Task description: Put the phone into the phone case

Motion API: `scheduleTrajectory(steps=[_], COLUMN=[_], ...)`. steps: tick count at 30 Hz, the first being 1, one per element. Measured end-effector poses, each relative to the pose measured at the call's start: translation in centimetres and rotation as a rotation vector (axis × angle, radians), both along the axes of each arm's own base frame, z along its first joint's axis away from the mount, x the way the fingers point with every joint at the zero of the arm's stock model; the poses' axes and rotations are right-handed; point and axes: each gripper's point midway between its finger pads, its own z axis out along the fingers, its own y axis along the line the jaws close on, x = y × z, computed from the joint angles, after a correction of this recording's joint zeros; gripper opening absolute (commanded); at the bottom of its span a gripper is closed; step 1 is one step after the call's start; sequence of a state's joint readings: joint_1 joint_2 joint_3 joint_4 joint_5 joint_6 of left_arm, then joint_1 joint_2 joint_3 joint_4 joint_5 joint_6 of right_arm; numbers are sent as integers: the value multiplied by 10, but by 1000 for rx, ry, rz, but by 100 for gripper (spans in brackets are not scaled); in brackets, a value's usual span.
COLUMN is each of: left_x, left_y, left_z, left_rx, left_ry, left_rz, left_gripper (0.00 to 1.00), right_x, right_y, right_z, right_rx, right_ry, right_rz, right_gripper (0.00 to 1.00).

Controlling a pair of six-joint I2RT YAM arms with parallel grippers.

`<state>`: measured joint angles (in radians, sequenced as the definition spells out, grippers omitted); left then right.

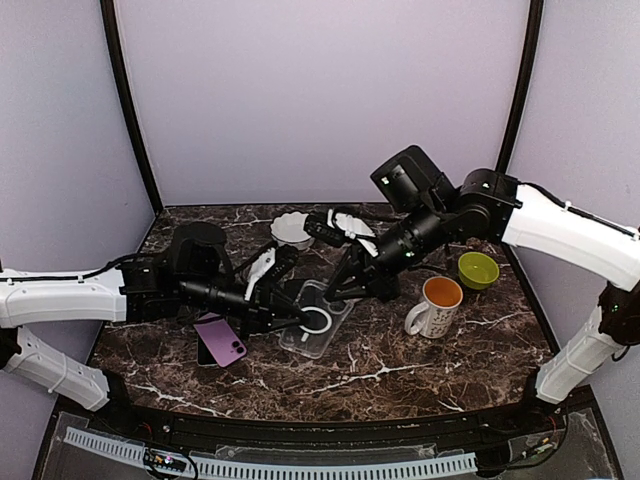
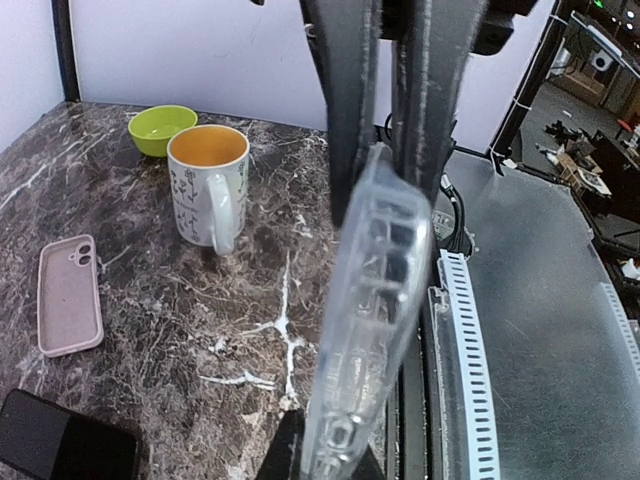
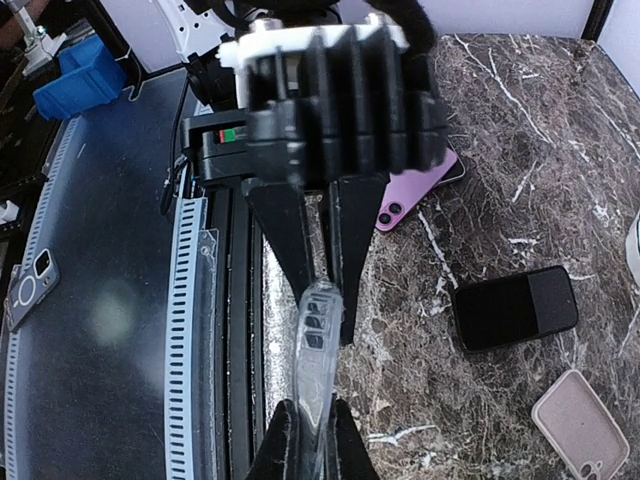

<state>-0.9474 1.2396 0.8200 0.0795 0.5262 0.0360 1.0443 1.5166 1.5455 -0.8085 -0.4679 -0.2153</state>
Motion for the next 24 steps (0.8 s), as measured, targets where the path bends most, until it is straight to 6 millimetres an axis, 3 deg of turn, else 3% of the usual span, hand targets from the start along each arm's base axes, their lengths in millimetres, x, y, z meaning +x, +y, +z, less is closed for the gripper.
scheduleTrajectory(steps=[2, 3, 6, 8, 12, 13, 16, 18, 19, 21, 24], left_x=[1, 3, 14, 21, 28, 29, 31, 31, 30, 29, 31], left_y=[0, 1, 5, 7, 8, 8, 8, 7, 7, 6, 7], left_z=[0, 2, 7, 10, 11, 12, 16, 21, 23, 26, 25], left_rx=[-12, -27, -79, -118, -183, -192, -215, -237, -246, -259, -263], left_ry=[30, 42, 82, 110, 170, 182, 205, 212, 216, 225, 235], left_rz=[19, 42, 141, 201, 260, 267, 283, 279, 275, 269, 278], left_gripper=[0, 0, 0, 0, 0, 0, 0, 0, 0, 0, 0], right_x=[4, 9, 26, 37, 49, 50, 51, 49, 49, 49, 48], right_y=[2, 3, -3, -14, -19, -17, -10, -5, -2, 3, 7], right_z=[1, 0, -16, -34, -62, -65, -60, -52, -47, -38, -34], right_rx=[5, 15, 35, 70, 155, 176, 277, 322, 346, 388, 409], right_ry=[-6, -14, -6, 25, 117, 126, 185, 213, 223, 246, 267], right_rz=[-27, -55, -205, -333, -510, -526, -564, -562, -558, -550, -542], right_gripper=[72, 80, 82, 76, 48, 48, 49, 44, 36, 4, 0])
